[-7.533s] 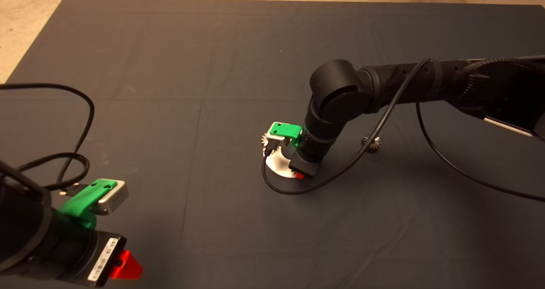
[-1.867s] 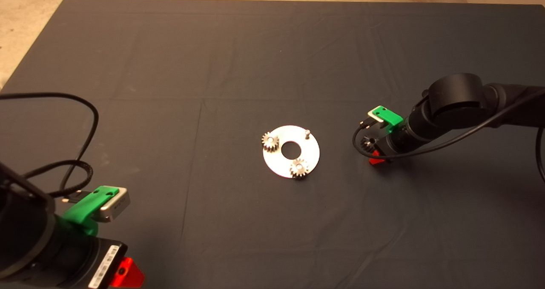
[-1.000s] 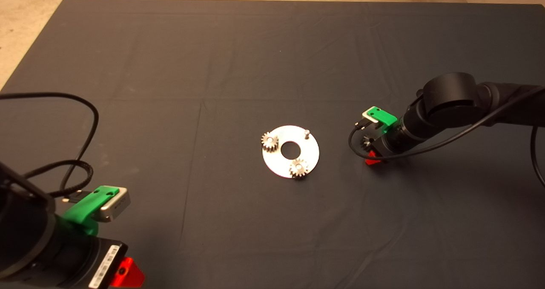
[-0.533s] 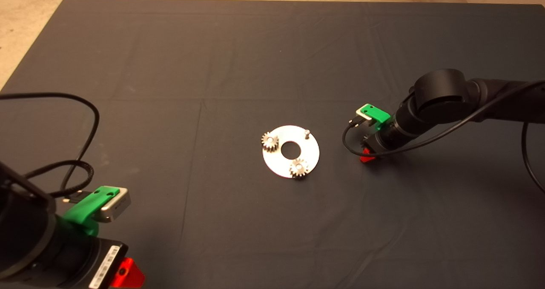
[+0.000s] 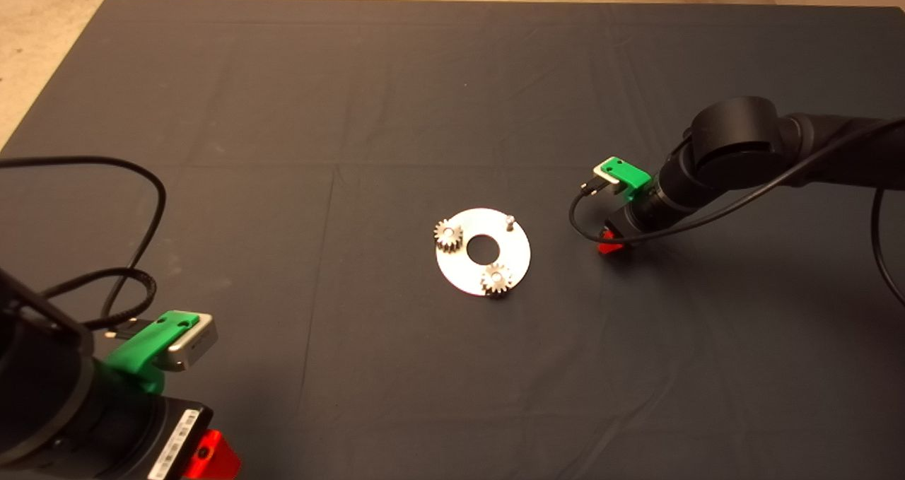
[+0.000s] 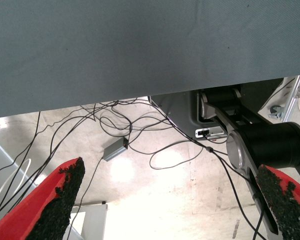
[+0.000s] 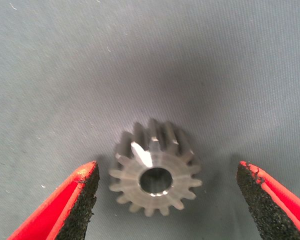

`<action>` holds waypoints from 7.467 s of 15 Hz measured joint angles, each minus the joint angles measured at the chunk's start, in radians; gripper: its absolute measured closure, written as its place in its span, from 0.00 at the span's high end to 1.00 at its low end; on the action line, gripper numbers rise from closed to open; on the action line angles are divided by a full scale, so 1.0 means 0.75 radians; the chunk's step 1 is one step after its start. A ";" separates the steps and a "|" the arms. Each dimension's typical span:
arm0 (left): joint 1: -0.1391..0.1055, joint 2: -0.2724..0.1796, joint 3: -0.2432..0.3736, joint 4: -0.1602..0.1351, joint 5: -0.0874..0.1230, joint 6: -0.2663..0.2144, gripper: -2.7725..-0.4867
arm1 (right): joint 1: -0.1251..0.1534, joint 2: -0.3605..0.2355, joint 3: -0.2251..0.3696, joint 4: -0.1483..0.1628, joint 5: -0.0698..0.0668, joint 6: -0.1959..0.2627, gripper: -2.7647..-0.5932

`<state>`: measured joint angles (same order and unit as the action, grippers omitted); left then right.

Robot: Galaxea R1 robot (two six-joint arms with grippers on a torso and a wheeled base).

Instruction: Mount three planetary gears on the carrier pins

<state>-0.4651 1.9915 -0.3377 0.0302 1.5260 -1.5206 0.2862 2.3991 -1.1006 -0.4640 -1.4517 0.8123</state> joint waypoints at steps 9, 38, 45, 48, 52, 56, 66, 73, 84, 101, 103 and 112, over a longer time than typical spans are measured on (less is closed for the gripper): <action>0.003 0.000 0.000 -0.001 0.000 0.000 0.86 | -0.001 0.000 0.000 0.000 0.000 0.000 0.64; 0.007 0.000 0.000 -0.001 0.000 0.000 0.86 | -0.001 -0.015 0.000 0.006 0.059 0.009 0.26; 0.007 0.000 0.000 -0.001 0.000 0.000 0.86 | -0.002 -0.023 0.000 0.007 0.074 0.012 0.25; 0.007 0.000 0.000 -0.001 0.000 0.000 0.86 | -0.003 -0.026 0.000 0.007 0.083 0.016 0.25; 0.007 0.000 0.000 -0.001 0.000 0.000 0.86 | -0.005 -0.026 0.000 0.007 0.085 0.025 0.24; 0.007 0.000 0.000 -0.001 0.000 0.000 0.86 | -0.005 -0.026 0.000 0.007 0.088 0.027 0.22; 0.007 0.000 0.000 -0.001 -0.001 0.000 0.86 | 0.062 0.039 0.034 0.122 0.072 0.071 0.21; 0.007 0.000 0.000 -0.001 0.000 0.000 0.86 | 0.187 0.224 0.004 0.186 -0.101 0.074 0.21; 0.007 0.001 0.000 -0.001 -0.001 0.000 0.86 | 0.184 0.455 -0.255 0.323 -0.102 0.074 0.21; 0.007 0.000 0.000 -0.001 0.000 0.001 0.86 | 0.183 0.590 -0.397 0.340 -0.107 0.069 0.20; 0.007 0.000 0.000 -0.001 -0.001 0.001 0.86 | 0.183 0.607 -0.397 0.341 -0.097 0.066 0.20; 0.007 0.000 0.000 -0.001 -0.001 0.010 0.86 | 0.160 0.610 -0.407 0.340 -0.105 0.066 0.20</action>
<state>-0.4598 1.9915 -0.3377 0.0298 1.5255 -1.5130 0.4064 2.8566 -1.4062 -0.2091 -1.5302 0.8615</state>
